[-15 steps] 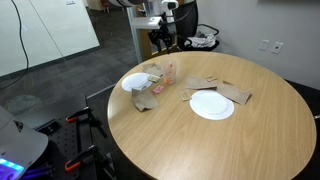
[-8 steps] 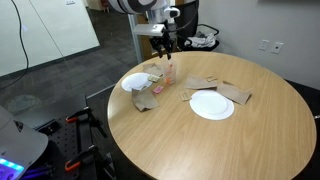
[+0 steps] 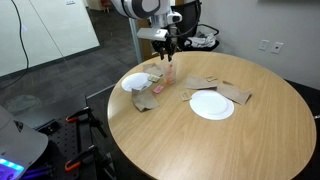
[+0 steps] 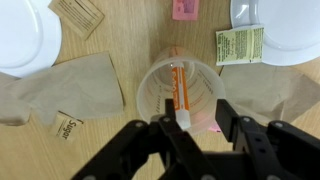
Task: Take the marker out of the cup and put it on the table
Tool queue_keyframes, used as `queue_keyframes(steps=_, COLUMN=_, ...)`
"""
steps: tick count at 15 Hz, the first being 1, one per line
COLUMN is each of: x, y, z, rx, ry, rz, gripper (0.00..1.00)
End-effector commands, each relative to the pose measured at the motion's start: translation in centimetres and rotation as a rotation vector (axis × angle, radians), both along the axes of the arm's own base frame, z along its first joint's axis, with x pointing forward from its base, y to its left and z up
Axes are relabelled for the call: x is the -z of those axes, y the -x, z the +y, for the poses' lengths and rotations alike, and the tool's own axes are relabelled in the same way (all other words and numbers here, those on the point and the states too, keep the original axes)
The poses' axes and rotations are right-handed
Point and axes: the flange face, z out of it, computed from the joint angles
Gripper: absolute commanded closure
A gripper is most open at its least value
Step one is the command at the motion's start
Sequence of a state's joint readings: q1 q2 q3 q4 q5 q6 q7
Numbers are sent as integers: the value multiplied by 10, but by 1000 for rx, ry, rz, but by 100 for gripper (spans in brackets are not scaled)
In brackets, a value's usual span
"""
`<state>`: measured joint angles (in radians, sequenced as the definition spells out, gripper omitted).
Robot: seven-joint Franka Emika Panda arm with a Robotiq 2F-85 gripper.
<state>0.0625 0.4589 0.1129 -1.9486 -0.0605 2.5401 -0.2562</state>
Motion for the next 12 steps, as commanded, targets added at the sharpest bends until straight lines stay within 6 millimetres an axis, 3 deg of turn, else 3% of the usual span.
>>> queue_keyframes(steps=1, x=5, y=-10, z=2, rx=-8, ry=-34, rz=-11, gripper=53)
queue_keyframes(steps=12, x=21, y=-24, z=-1, rx=6, ry=-37, rz=1, gripper=60)
